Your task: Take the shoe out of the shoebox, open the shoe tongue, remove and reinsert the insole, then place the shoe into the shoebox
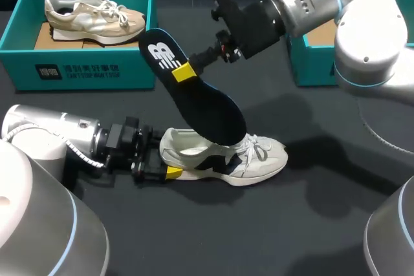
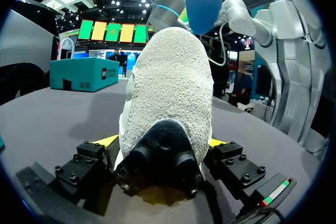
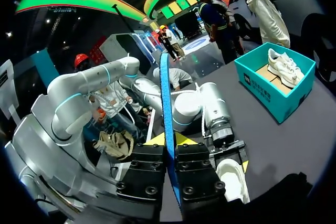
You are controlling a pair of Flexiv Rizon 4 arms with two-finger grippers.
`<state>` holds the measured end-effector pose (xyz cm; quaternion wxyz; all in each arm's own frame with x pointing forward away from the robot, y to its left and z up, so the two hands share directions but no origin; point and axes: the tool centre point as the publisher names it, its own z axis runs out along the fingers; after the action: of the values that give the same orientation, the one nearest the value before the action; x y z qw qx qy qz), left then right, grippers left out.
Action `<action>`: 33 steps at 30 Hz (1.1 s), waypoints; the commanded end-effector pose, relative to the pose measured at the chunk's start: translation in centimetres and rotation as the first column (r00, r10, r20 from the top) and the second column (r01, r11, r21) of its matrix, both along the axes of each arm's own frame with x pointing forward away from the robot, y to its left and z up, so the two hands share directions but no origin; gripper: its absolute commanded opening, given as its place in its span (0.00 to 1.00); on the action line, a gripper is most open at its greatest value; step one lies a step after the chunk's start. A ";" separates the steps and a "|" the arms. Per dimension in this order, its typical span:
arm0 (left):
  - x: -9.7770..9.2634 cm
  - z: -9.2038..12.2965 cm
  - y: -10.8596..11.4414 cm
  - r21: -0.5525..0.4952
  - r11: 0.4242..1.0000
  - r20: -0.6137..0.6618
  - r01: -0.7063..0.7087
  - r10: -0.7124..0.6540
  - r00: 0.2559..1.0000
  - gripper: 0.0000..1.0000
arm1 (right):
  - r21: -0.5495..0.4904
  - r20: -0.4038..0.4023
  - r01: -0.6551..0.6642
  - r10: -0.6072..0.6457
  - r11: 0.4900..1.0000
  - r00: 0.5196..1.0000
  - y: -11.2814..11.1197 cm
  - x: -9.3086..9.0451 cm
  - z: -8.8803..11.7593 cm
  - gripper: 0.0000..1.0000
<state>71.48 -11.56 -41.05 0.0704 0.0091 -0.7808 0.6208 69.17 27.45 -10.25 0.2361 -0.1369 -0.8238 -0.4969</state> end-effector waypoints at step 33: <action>0.0 -0.1 -0.1 0.001 1.000 0.000 0.000 0.000 1.000 0.00 | 0.379 -0.083 0.348 -0.343 0.858 0.936 -11.2 -7.1 2.6 0.00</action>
<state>71.51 -11.57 -41.06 0.0702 0.0093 -0.7809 0.6207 63.97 17.15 -7.41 0.2005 -0.2099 -0.7070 -0.6449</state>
